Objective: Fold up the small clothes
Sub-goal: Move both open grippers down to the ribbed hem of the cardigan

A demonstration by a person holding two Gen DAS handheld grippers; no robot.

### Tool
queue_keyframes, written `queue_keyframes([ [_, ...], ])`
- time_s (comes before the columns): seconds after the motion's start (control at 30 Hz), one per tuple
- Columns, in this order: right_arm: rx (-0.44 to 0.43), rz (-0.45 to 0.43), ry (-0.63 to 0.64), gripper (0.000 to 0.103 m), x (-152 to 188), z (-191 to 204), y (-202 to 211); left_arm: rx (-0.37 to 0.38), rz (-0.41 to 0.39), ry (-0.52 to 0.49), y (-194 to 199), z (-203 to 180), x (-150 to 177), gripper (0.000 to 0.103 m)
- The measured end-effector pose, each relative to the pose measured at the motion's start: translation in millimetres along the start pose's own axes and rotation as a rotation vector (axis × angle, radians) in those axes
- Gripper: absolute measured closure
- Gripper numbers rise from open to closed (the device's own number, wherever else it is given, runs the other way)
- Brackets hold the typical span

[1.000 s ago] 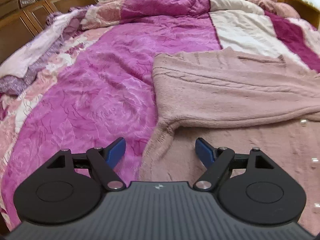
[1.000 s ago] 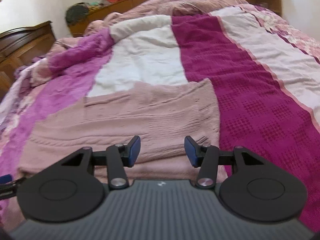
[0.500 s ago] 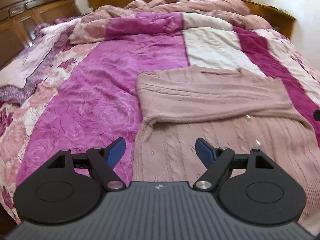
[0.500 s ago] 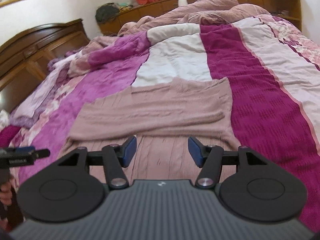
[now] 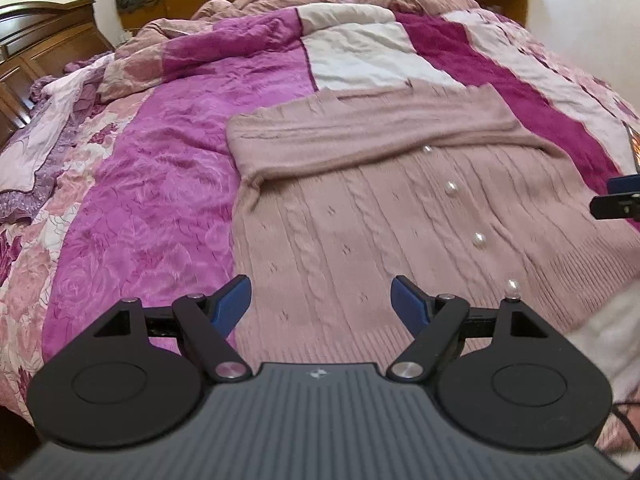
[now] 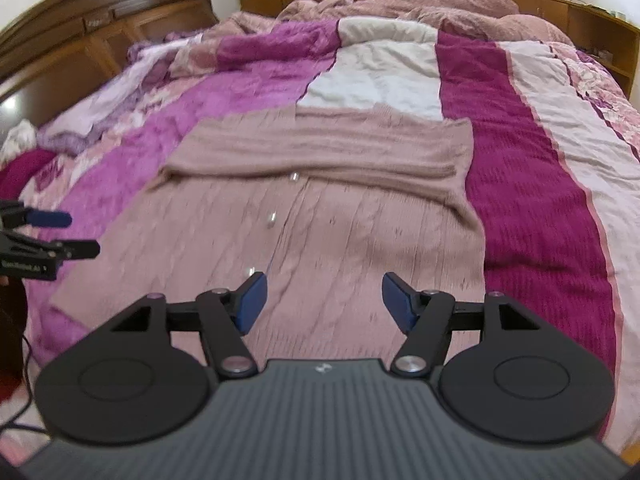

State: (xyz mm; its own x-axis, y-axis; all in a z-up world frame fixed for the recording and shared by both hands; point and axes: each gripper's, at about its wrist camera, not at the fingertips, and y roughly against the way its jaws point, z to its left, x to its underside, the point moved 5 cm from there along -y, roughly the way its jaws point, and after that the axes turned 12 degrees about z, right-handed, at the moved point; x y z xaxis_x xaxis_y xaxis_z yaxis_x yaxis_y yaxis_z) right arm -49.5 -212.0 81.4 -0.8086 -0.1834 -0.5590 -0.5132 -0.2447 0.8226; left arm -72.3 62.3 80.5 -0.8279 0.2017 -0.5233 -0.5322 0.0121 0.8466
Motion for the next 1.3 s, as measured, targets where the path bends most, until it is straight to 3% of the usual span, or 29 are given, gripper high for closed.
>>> queue_keyframes([
  [0.2, 0.046, 0.079, 0.142, 0.037, 23.5, 20.1, -5.1, 0.028, 0.021, -0.024, 2.9, -4.1, 17.2, 0.021],
  [0.33, 0.018, 0.111, 0.215, 0.037, 34.0, 30.8, -4.3, 0.053, 0.040, -0.072, 2.5, -9.3, 26.5, 0.021],
  [0.7, 0.016, 0.199, 0.266, 0.037, 52.5, 32.3, -15.5, 0.096, 0.119, -0.230, -13.6, -36.6, 54.4, 0.021],
  [0.93, 0.148, 0.256, 0.458, 0.037, 63.3, 46.1, -26.6, 0.030, 0.152, -0.312, -34.1, -44.0, 64.5, 0.020],
  [1.0, 0.172, 0.254, 0.471, 0.036, 61.3, 48.5, -31.4, 0.006, 0.148, -0.305, -39.6, -42.0, 60.8, 0.020],
  [1.13, 0.237, 0.234, 0.505, 0.023, 57.0, 49.3, -43.7, -0.050, 0.155, -0.333, -51.8, -41.8, 55.1, 0.019],
  [1.3, 0.246, 0.192, 0.450, 0.023, 48.7, 42.3, -52.2, -0.077, 0.139, -0.373, -60.2, -44.0, 53.2, 0.016],
])
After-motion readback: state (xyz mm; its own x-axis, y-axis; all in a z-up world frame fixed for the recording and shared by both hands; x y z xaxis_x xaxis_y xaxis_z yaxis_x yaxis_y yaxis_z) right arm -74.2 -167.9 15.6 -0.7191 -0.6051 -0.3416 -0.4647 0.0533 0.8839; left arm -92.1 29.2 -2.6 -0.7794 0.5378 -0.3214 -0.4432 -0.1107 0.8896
